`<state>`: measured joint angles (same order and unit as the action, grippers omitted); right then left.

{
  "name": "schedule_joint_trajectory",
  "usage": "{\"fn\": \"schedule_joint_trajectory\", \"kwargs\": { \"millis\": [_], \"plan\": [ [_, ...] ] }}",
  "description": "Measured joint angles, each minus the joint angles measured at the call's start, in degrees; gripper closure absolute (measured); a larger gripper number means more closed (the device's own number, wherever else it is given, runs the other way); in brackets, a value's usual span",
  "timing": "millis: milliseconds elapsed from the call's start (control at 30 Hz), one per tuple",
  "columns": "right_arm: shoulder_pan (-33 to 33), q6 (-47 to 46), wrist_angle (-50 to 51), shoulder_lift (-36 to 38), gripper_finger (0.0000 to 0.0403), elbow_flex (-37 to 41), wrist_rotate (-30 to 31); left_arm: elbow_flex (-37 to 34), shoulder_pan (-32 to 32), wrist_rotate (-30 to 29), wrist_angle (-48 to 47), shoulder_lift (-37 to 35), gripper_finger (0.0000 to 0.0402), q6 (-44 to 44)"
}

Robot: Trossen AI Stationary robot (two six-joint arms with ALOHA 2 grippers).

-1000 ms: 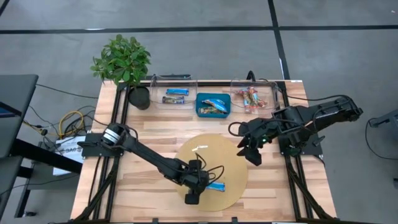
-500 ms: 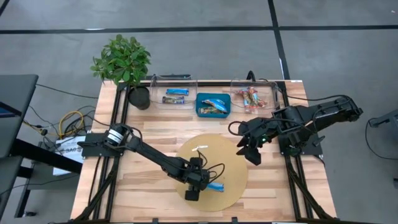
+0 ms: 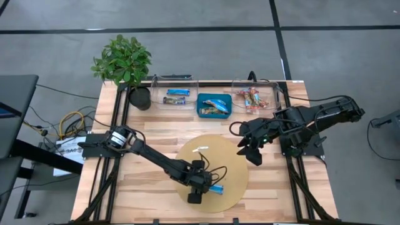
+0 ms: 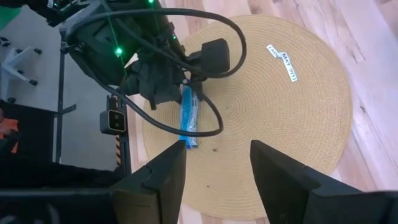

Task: Pick and place Granola Bars by type
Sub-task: Put the blue granola bar into the left transparent bin

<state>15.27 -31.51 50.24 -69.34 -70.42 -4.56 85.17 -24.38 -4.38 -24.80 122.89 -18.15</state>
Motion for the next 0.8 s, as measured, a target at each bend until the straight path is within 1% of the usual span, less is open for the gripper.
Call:
{"fn": "schedule_joint_trajectory", "kwargs": {
  "millis": [100, 233, 333, 400, 533, 700, 800],
  "plan": [
    [0.00, 0.00, 0.22, 0.00, 0.0234, 0.00, 0.15, 1.06, 0.00, 0.05, -1.01, 0.12, 0.0255, -0.09],
    [-0.02, 0.00, 0.28, 0.00, 0.0234, 0.00, 0.15, 4.38, -0.09, 0.66, -3.49, 0.20, 0.0308, 0.54],
    [0.00, 0.00, 0.30, 0.00, 0.0234, -0.02, 0.15, 7.81, -0.09, 0.90, -7.31, 0.20, 0.0327, 0.48],
    [0.00, 0.29, 0.32, 0.00, 0.0234, 0.00, 0.15, 11.06, 0.12, -0.58, -11.07, 0.20, 0.0332, -0.15],
    [-0.01, 0.32, 1.66, 0.47, 0.0234, -0.01, 0.70, 18.55, 1.28, -9.09, -24.52, 0.16, 0.0332, -3.59],
    [0.00, -1.29, 4.11, 2.41, 0.0234, 0.00, 4.55, 27.86, 4.06, -22.17, -45.12, 0.09, 0.0333, -10.15],
    [-0.02, -1.51, 5.00, 4.31, 0.0234, -0.02, 6.58, 33.18, 6.66, -27.06, -57.49, -0.02, 0.0335, -13.94]
  ]
}}
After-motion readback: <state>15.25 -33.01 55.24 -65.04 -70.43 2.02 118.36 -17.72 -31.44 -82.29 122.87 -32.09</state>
